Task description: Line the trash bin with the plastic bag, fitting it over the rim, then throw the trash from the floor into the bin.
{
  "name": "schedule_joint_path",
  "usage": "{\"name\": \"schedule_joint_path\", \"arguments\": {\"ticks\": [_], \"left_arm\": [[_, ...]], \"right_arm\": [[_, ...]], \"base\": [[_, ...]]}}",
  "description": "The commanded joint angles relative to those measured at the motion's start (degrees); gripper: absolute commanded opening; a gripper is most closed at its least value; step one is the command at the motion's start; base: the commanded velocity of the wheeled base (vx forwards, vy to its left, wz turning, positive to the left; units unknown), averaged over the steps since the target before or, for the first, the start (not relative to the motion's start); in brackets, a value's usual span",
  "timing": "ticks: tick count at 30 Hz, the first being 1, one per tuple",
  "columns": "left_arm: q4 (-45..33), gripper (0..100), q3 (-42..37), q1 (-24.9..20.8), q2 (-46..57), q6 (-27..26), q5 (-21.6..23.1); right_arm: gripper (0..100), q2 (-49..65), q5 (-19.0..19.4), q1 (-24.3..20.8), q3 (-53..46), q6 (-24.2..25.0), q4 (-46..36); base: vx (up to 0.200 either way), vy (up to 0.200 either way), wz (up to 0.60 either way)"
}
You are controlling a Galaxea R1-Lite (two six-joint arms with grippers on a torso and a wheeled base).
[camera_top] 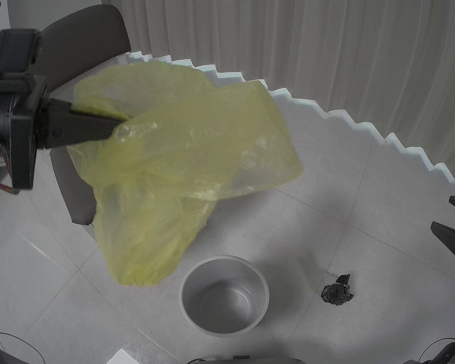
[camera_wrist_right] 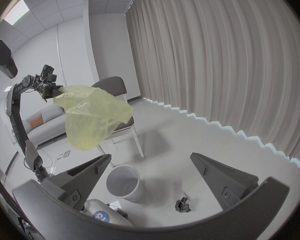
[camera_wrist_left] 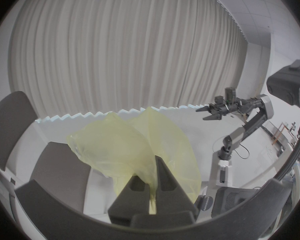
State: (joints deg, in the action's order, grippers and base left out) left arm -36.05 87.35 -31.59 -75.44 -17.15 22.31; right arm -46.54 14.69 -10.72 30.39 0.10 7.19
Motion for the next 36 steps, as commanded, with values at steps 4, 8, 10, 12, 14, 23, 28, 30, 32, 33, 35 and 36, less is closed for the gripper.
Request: {"name": "schedule_joint_path", "arguments": {"ticks": [4,8,10,12,14,23,28,30,32,33,35,36], "left_arm": [[-0.3,0,-3.9,-6.5,-1.2,-0.3,0.0],[0.5,0,-7.2,-9.6,-1.6,-0.3,-0.7],[0.5,0,-7.5,-10.3,-1.6,-0.3,-0.8],[0.5,0,-7.7,-12.0,-1.6,-0.3,-0.9],[0.5,0,-7.4,-12.9,-1.8,-0.3,-1.0],[1.0,0,-7.3,-16.1,-1.6,-0.2,-2.4],[2.3,0,-6.0,-16.1,-1.8,-0.2,-2.4],[2.3,0,-5.9,-16.1,-1.8,-0.2,-2.5],[2.3,0,-5.3,-16.1,-1.9,-0.2,-2.5],[2.3,0,-4.7,-16.1,-1.8,-0.2,-2.5],[2.3,0,-4.3,-16.1,-1.8,-0.2,-2.6],[2.4,0,-4.1,-16.1,-1.8,-0.2,-2.6]], "right_arm": [[100,-1.8,0.2,0.0,0.4,1.3,0.1],[100,-3.1,0.2,0.1,0.4,2.5,1.3],[100,-3.4,0.1,0.1,0.3,2.6,1.8],[100,-4.1,0.0,0.2,0.4,2.6,2.0],[100,-4.7,-0.1,0.2,0.5,2.7,2.3],[100,-10.0,-0.1,-0.3,-0.6,3.2,4.3],[100,-10.3,0.1,-3.9,-3.2,3.1,4.3],[100,-10.2,0.1,-4.9,-3.8,3.1,4.3],[100,-10.1,-0.1,-7.6,-4.8,3.0,4.2],[100,-10.1,-0.4,-9.7,-5.5,3.1,4.2],[100,-10.1,-0.5,-11.1,-5.9,3.1,4.0],[100,-10.1,-0.5,-11.3,-6.0,3.1,4.0]], "base": [[0.000,0.000,0.00],[0.000,0.000,0.00],[0.000,0.000,0.00],[0.000,0.000,0.00],[0.000,0.000,0.00],[0.000,0.000,0.00],[0.000,0.000,0.00],[0.000,0.000,0.00],[0.000,0.000,0.00],[0.000,0.000,0.00],[0.000,0.000,0.00],[0.000,0.000,0.00]]}}
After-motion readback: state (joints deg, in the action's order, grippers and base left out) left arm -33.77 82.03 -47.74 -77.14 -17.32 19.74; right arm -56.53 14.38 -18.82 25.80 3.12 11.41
